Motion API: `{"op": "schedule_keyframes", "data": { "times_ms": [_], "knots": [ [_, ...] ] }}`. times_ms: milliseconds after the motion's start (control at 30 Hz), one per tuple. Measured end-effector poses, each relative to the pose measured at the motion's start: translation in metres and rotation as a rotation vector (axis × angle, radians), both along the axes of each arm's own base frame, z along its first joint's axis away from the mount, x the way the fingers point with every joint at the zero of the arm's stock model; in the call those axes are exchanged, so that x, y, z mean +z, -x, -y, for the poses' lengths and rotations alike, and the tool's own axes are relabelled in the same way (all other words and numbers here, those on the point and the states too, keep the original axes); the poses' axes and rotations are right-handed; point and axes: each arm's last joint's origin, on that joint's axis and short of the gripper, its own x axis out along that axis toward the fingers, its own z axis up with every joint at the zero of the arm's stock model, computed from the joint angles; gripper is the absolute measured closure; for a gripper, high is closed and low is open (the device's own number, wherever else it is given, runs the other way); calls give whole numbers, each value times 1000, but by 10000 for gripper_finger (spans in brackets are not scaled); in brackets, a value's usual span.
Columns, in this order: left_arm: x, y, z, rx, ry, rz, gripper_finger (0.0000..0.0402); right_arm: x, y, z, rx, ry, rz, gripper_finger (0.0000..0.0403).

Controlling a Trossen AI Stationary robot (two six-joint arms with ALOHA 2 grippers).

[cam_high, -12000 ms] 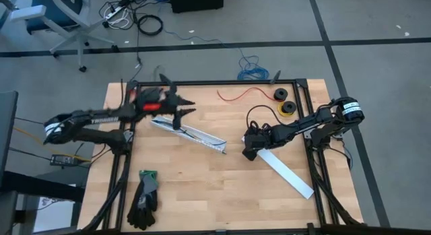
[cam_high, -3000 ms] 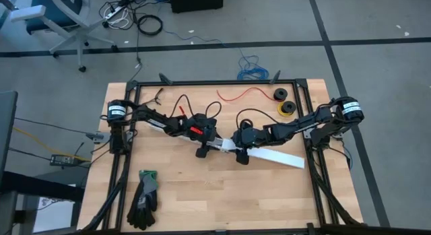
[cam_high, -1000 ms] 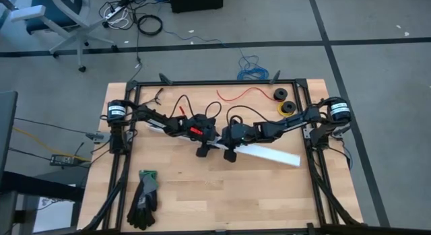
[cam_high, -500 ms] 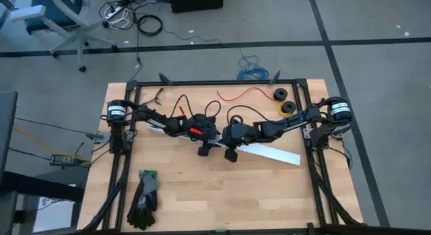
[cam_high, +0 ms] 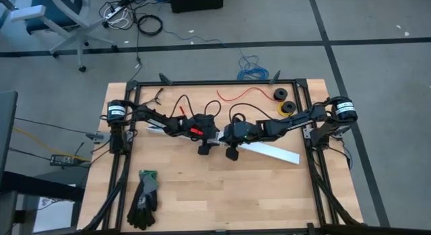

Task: Ziptie cables
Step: Close the white cable duct

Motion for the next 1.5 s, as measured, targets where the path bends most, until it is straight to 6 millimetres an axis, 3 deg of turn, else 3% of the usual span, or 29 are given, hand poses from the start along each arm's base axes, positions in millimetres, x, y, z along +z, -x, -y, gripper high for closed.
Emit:
{"op": "schedule_keyframes", "data": {
  "times_ms": [633, 1067, 1500],
  "knots": [
    [11, 16, -1, 28, 73, -140, 77, -8, 3, 6, -50, 6, -73, 403],
    [8, 17, 0, -5, 76, -150, 143, -8, 3, 10, -52, -13, -78, 403],
    [10, 16, -1, -9, 67, -129, 146, -11, 5, 10, -47, -29, -108, 403]
  ]
}}
